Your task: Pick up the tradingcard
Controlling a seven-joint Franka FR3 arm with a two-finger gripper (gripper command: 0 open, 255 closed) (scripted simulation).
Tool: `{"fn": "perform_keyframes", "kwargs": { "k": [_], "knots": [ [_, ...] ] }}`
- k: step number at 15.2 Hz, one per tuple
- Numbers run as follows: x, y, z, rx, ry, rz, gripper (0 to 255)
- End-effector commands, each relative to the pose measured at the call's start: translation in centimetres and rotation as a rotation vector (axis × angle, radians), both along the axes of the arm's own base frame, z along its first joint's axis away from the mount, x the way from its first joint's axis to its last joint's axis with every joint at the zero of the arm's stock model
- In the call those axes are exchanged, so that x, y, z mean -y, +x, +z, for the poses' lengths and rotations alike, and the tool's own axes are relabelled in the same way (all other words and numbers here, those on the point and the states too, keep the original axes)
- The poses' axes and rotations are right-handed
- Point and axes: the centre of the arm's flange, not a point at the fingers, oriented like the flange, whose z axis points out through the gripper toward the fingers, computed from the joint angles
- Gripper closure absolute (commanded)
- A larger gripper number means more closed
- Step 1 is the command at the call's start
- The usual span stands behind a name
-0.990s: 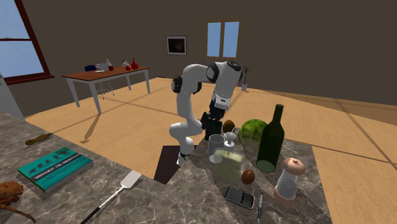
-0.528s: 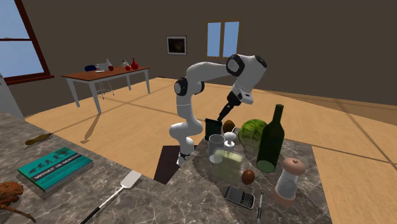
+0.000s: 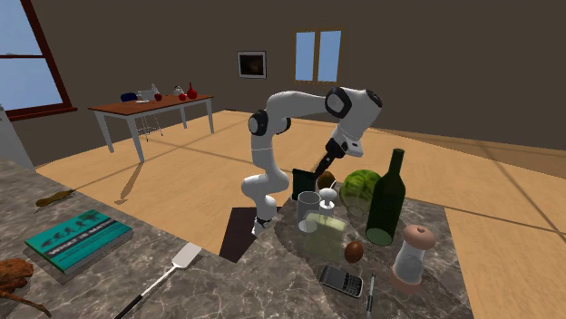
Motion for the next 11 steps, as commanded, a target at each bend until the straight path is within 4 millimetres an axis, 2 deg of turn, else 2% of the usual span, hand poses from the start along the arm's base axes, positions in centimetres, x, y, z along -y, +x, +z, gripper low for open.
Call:
{"fn": "perform_keyframes", "kwargs": {
  "k": [1, 2, 11],
  "knots": [
    [0.02, 0.02, -0.51, 0.0, 0.0, 0.0, 0],
    [0.07, 0.04, -0.6, 0.0, 0.0, 0.0, 255],
    [0.01, 0.02, -0.51, 0.0, 0.0, 0.0, 255]
  ]
}}
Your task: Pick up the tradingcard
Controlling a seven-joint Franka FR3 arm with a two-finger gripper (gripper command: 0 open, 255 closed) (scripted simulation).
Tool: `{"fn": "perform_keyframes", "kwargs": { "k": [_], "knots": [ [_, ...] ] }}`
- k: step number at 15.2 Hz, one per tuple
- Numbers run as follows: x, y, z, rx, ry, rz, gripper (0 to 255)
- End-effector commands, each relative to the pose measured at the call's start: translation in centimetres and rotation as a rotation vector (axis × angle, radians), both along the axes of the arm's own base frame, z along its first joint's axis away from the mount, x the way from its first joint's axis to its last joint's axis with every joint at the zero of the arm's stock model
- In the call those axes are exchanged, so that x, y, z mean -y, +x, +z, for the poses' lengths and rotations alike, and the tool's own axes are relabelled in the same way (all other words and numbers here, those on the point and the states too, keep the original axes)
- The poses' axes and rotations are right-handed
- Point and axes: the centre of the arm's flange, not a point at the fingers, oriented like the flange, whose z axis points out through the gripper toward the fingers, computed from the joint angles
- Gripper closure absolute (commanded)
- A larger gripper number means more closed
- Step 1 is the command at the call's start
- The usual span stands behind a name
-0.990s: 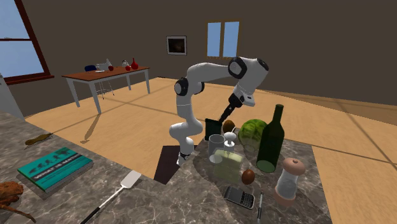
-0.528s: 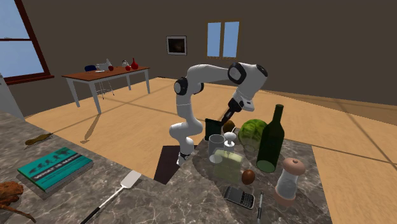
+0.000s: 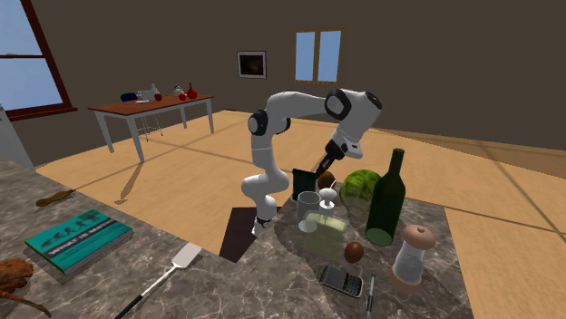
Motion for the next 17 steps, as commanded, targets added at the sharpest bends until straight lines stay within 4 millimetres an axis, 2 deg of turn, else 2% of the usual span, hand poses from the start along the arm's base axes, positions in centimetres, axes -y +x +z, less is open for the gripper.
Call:
{"fn": "perform_keyframes", "kwargs": {
  "k": [1, 15, 17],
  "knots": [
    [0.0, 0.0, 0.6, 0.0, 0.0, 0.0, 255],
    [0.0, 0.0, 8.0, 0.0, 0.0, 0.0, 255],
    [0.0, 0.0, 8.0, 0.0, 0.0, 0.0, 255]
  ]
}}
